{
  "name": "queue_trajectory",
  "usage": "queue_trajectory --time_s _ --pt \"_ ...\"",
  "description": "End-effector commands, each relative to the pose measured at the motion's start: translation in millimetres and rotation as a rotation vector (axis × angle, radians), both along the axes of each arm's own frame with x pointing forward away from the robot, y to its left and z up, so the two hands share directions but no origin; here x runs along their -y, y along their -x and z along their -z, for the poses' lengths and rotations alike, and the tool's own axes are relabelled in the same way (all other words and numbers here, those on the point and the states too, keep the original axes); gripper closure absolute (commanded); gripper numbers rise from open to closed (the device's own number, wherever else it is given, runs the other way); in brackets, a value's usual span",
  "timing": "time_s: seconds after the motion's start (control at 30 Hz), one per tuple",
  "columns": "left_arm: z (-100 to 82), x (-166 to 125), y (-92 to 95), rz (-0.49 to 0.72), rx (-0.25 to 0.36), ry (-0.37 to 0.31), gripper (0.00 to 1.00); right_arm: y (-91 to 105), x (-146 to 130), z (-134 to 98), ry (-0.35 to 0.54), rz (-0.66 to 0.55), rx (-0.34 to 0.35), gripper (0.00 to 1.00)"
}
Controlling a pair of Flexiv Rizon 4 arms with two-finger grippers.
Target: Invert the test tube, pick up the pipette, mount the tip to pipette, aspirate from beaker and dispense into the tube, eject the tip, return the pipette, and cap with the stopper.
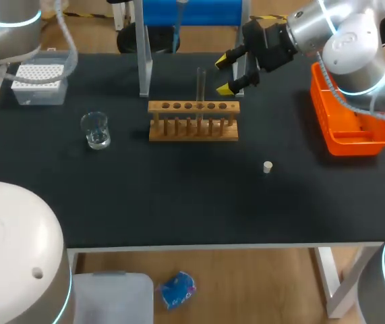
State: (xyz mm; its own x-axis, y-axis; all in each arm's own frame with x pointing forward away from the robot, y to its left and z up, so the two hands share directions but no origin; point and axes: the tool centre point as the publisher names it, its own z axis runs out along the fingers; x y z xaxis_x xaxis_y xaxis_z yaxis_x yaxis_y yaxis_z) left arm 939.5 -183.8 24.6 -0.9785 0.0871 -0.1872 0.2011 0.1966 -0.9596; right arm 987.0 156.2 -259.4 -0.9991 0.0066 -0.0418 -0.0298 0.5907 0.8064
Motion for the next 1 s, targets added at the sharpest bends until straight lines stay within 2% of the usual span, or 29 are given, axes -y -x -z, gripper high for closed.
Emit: queue_trajectory --time_s 0.03,0.87,1.0 --pt "-0.3 9.1 -6.2 0.012 -0.004 -0.006 1.0 -0.6 0.0 0.3 0.0 -0.001 0.0 0.0" --pt "-0.3 9.1 -6.2 0.012 -0.004 -0.006 1.0 -0.6 0.0 0.3 0.0 -0.001 0.0 0.0" --pt "2.0 13.8 -10.3 0.001 -0.022 0.039 1.0 -0.6 0.0 0.3 0.0 -0.001 0.0 0.0"
